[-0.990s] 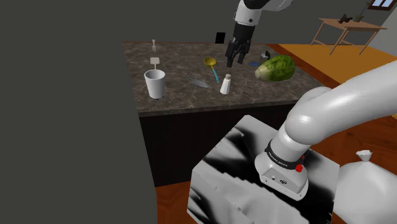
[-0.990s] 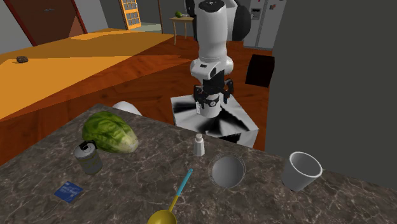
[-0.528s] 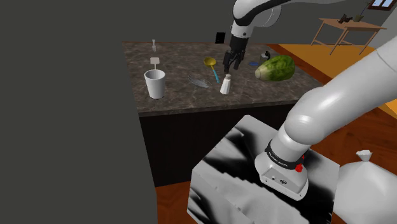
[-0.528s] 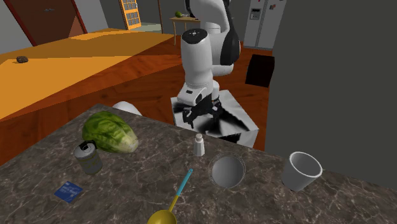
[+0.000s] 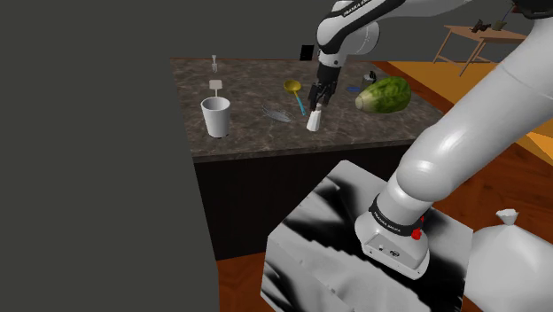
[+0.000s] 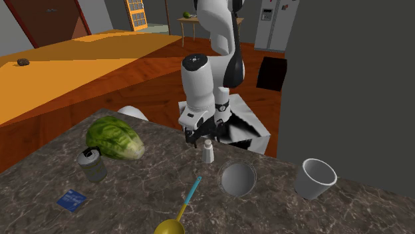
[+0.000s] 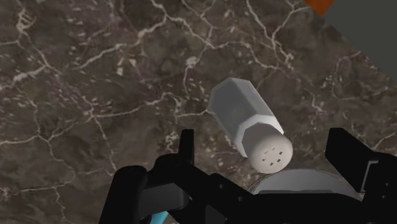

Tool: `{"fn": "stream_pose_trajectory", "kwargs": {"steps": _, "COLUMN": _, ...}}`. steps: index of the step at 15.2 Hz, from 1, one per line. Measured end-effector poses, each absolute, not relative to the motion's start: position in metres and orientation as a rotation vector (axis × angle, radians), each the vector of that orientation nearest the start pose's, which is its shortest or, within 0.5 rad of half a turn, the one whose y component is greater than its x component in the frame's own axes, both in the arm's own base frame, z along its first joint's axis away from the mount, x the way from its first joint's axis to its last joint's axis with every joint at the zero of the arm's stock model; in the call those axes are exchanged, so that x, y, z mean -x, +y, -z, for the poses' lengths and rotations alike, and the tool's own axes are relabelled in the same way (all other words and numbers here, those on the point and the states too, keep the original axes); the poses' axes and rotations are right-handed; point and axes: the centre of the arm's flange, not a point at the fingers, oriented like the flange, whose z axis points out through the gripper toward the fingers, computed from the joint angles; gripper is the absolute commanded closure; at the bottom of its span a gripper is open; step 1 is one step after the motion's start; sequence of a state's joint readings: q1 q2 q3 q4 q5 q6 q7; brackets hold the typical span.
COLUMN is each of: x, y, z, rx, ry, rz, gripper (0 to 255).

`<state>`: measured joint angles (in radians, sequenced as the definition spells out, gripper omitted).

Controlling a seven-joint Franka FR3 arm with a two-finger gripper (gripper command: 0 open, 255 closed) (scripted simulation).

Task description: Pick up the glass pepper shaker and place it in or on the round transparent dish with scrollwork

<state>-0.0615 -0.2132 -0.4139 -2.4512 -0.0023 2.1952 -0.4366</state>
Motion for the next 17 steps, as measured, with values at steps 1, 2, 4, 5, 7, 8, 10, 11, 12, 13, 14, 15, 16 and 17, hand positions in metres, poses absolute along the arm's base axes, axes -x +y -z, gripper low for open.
{"fn": "stream_pose_trajectory", "kwargs": {"steps": 1, "x": -0.4, "y": -0.204, "z": -0.363, "rx": 3.04, "ry": 0.04, "rz": -0.027, "gripper": 0}}
{"fn": "stream_pose_trajectory", "kwargs": {"steps": 2, "x": -0.4, "y": -0.204, "z": -0.356, "rx": 3.04, "ry": 0.04, "rz": -0.027, "gripper": 0}}
{"fn": "stream_pose_trajectory", "kwargs": {"steps": 4, "x": -0.399, "y": -0.204, "z": -0.351, "rx": 3.04, "ry": 0.04, "rz": -0.027, "gripper": 0}}
{"fn": "stream_pose_trajectory", "kwargs": {"steps": 5, "x": -0.399, "y": -0.204, "z": -0.35, "rx": 3.04, "ry": 0.04, "rz": -0.027, "gripper": 0}}
{"fn": "stream_pose_trajectory", "kwargs": {"steps": 7, "x": -0.399, "y": -0.204, "z": -0.349, "rx": 3.04, "ry": 0.04, "rz": -0.026, "gripper": 0}}
{"fn": "stream_pose_trajectory", "kwargs": {"steps": 8, "x": -0.399, "y": -0.204, "z": -0.349, "rx": 3.04, "ry": 0.04, "rz": -0.026, "gripper": 0}}
{"fn": "stream_pose_trajectory", "kwargs": {"steps": 10, "x": -0.399, "y": -0.204, "z": -0.349, "rx": 3.04, "ry": 0.04, "rz": -0.026, "gripper": 255}}
{"fn": "stream_pose_trajectory", "kwargs": {"steps": 11, "x": -0.399, "y": -0.204, "z": -0.349, "rx": 3.04, "ry": 0.04, "rz": -0.026, "gripper": 255}}
{"fn": "stream_pose_trajectory", "kwargs": {"steps": 12, "x": -0.399, "y": -0.204, "z": -0.349, "rx": 3.04, "ry": 0.04, "rz": -0.025, "gripper": 255}}
{"fn": "stream_pose_trajectory", "kwargs": {"steps": 13, "x": -0.399, "y": -0.204, "z": -0.349, "rx": 3.04, "ry": 0.04, "rz": -0.025, "gripper": 255}}
{"fn": "stream_pose_trajectory", "kwargs": {"steps": 14, "x": -0.399, "y": -0.204, "z": -0.349, "rx": 3.04, "ry": 0.04, "rz": -0.025, "gripper": 255}}
{"fn": "stream_pose_trajectory", "kwargs": {"steps": 15, "x": -0.399, "y": -0.204, "z": -0.349, "rx": 3.04, "ry": 0.04, "rz": -0.025, "gripper": 255}}
{"fn": "stream_pose_trajectory", "kwargs": {"steps": 16, "x": -0.399, "y": -0.204, "z": -0.349, "rx": 3.04, "ry": 0.04, "rz": -0.025, "gripper": 255}}
{"fn": "stream_pose_trajectory", "kwargs": {"steps": 17, "x": -0.399, "y": -0.204, "z": -0.349, "rx": 3.04, "ry": 0.04, "rz": -0.025, "gripper": 255}}
